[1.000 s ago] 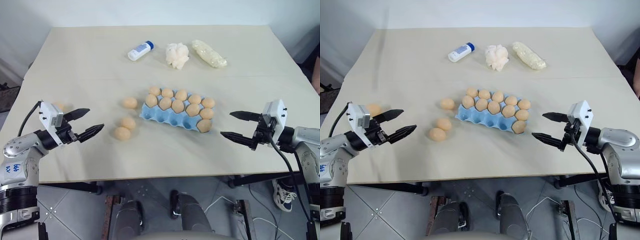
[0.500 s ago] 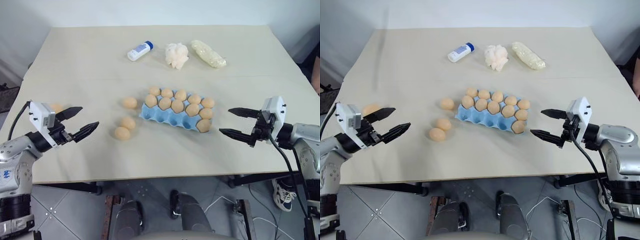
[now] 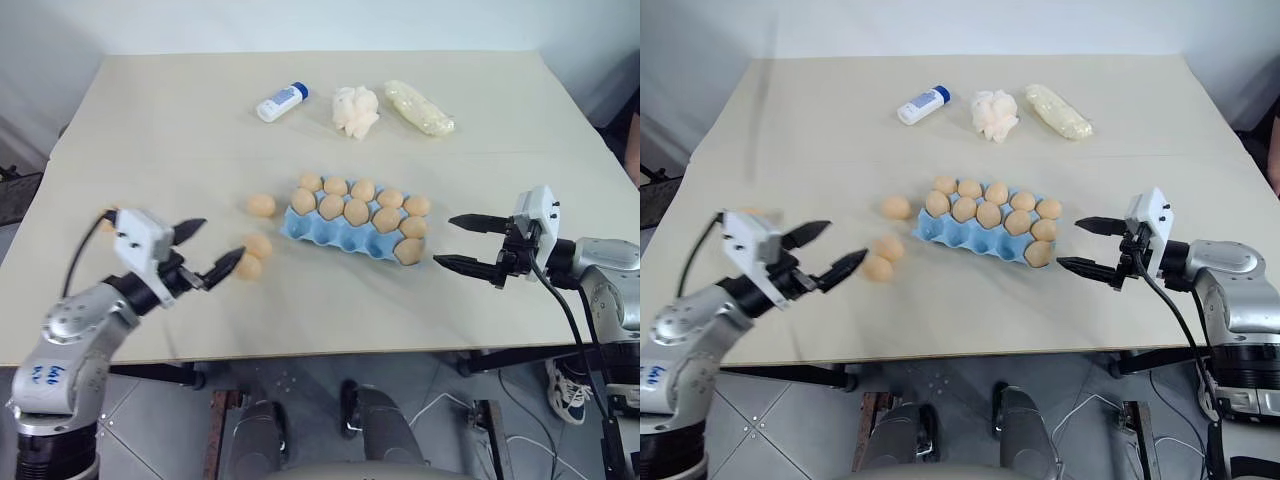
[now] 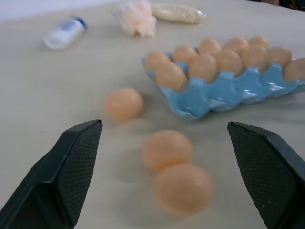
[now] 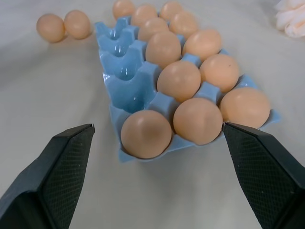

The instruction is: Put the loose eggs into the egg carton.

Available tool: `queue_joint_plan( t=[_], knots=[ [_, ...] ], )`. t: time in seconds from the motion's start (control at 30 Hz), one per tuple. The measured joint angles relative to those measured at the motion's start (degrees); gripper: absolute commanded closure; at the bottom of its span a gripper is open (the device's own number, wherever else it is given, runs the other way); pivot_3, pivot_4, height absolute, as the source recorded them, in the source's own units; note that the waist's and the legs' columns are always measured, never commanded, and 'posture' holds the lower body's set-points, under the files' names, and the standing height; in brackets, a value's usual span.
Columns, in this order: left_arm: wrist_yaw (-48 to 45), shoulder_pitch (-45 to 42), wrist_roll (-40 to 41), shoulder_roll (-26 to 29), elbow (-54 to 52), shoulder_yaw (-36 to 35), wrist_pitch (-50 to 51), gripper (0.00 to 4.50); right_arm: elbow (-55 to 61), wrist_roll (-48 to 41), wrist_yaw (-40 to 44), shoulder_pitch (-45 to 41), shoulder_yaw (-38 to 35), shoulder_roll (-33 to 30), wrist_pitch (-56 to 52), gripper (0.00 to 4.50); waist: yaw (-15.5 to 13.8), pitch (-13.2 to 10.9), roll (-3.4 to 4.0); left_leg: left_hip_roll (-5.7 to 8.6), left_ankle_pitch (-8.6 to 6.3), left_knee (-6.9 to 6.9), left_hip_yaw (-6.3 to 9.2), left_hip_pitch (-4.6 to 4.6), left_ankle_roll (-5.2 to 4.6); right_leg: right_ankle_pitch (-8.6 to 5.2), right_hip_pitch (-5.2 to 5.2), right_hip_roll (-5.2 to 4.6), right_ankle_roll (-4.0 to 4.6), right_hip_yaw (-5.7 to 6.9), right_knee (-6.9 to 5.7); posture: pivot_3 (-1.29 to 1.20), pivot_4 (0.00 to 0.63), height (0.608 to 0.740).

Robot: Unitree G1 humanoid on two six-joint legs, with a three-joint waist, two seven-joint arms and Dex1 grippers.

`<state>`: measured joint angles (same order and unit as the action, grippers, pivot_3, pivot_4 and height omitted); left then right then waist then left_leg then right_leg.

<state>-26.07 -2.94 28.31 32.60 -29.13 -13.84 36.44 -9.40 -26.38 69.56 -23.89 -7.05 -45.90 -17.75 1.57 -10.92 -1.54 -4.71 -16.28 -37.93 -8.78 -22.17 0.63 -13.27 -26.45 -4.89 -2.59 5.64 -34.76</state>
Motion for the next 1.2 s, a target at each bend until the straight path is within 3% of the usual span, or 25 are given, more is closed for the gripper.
queue_joint_plan(
  t=[0.37,0.97,1.07,1.2],
  knots=[
    [8.84,1.21,-9.64,-0.35,-2.35,9.86,6.2,0.01,-0.05,0.42,0.47,-0.03,0.0,-0.02,-0.3,0.0,-0.09,0.0,0.0,-0.06,0.02,-0.05,0.0,0.02,0.03,0.02,-0.01,0.17,0.04,-0.24,0.05,0.0,0.15,0.74],
    [7.56,-3.45,-12.49,-3.43,5.84,12.77,5.25,0.01,0.62,0.44,0.08,2.01,-0.2,-0.57,-1.42,0.0,-0.11,0.0,0.0,-0.06,0.02,-0.07,-0.02,0.01,0.02,0.02,-0.02,0.19,0.03,-0.26,0.06,0.0,0.15,0.74],
    [6.46,-4.46,-13.01,-3.8,8.16,12.83,3.19,0.67,0.9,0.44,-0.15,2.01,-0.21,-0.75,-1.42,0.0,-0.17,0.0,0.0,-0.06,0.02,-0.09,-0.02,0.01,0.01,0.02,-0.01,0.19,0.03,-0.26,0.07,0.0,0.15,0.74],
    [5.8,-5.29,-14.22,-4.86,11.16,13.02,-0.53,1.95,0.91,0.44,-0.3,2.02,-0.21,-0.78,-1.43,0.0,-0.12,0.0,0.0,-0.06,0.02,-0.09,-0.03,0.01,0.01,0.03,-0.01,0.18,0.03,-0.28,0.07,0.0,0.15,0.74]
  ],
)
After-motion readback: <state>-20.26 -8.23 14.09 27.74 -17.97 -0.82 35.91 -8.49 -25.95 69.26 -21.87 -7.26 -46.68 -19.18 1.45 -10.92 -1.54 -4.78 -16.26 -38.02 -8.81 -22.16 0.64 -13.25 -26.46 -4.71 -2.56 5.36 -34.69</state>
